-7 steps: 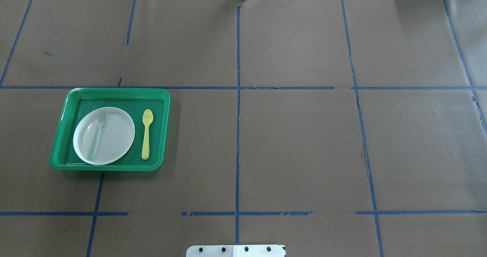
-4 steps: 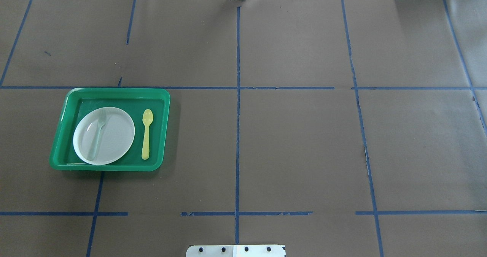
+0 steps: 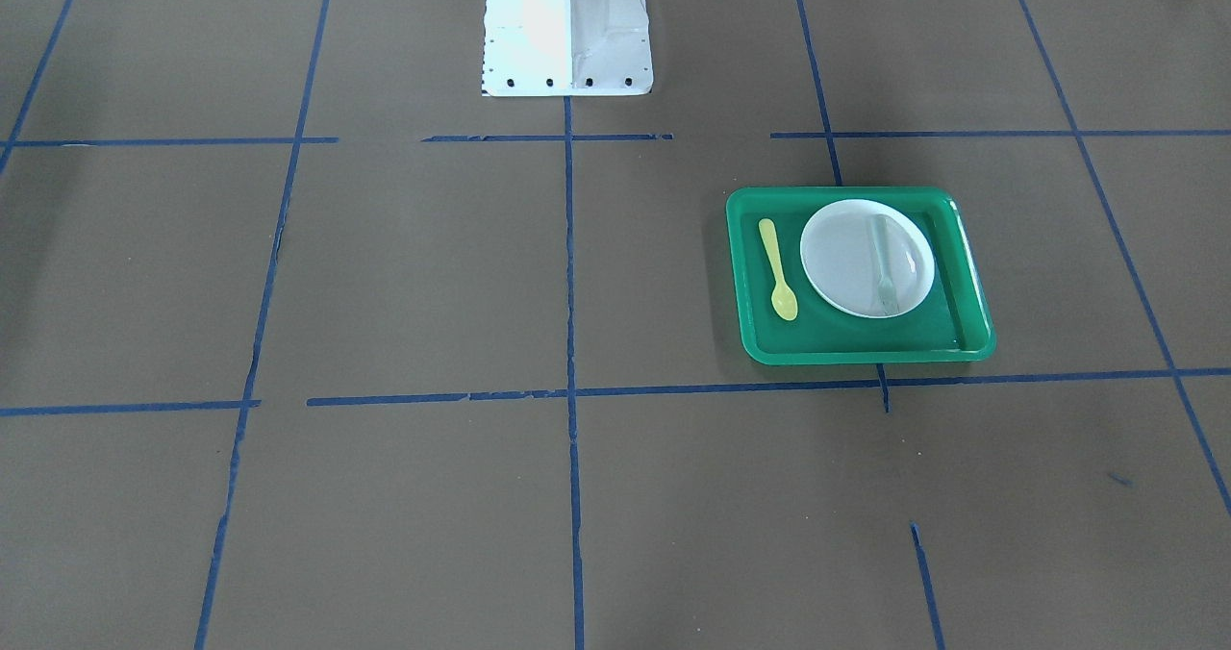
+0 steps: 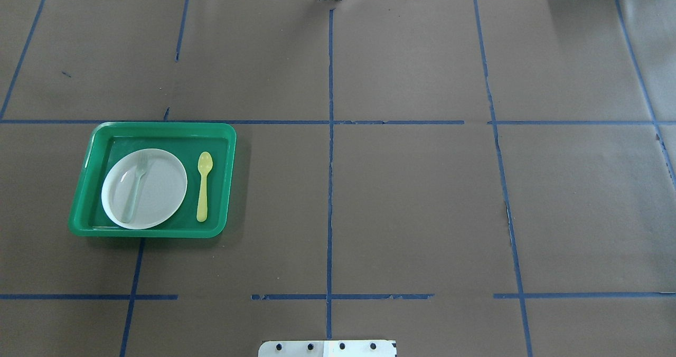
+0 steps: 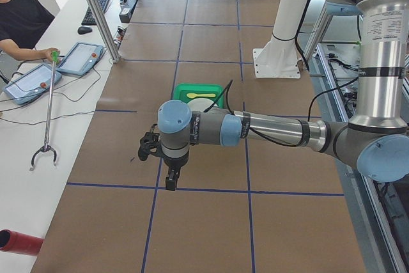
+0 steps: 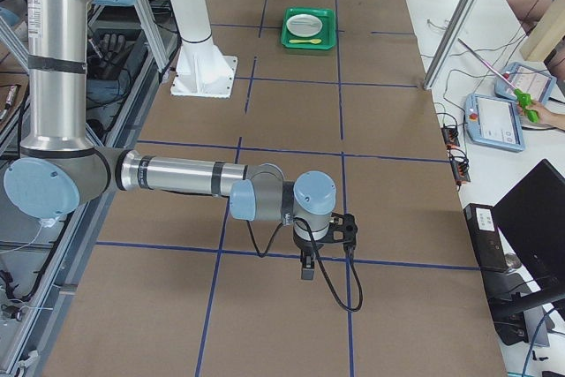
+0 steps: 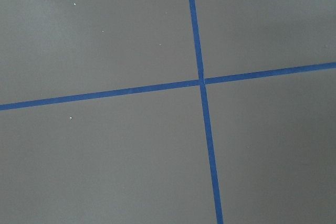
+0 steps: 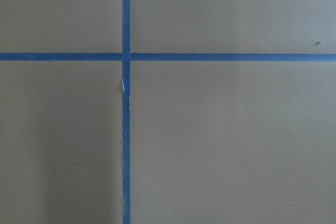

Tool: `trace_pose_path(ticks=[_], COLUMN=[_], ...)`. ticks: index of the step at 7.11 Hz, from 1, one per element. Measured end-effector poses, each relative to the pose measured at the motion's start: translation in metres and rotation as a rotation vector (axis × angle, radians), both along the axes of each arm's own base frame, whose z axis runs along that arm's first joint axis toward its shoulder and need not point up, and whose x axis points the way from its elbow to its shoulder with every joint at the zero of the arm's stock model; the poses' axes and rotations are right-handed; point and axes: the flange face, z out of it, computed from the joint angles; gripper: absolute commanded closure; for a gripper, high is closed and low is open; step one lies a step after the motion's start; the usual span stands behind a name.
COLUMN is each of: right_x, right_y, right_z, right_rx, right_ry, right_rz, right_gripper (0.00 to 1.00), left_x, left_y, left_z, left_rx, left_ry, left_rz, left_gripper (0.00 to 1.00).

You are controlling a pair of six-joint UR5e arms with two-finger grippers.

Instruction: Place spoon

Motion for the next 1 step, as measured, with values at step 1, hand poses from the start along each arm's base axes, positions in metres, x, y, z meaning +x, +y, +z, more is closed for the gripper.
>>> trace_pose_path(ticks=[1], right_x=[0.0000], right_y=[0.0002], right_z=[0.0004], right_rx=[-0.001], right_ry=[0.000], right_rz=[0.000], right_gripper=[0.00], left_x=[0.0002], left_y=[-0.0007], left_z=[-0.0024], left_rx=[0.006], left_ry=[-0.001], left_rz=[0.002], left_gripper=[0.00])
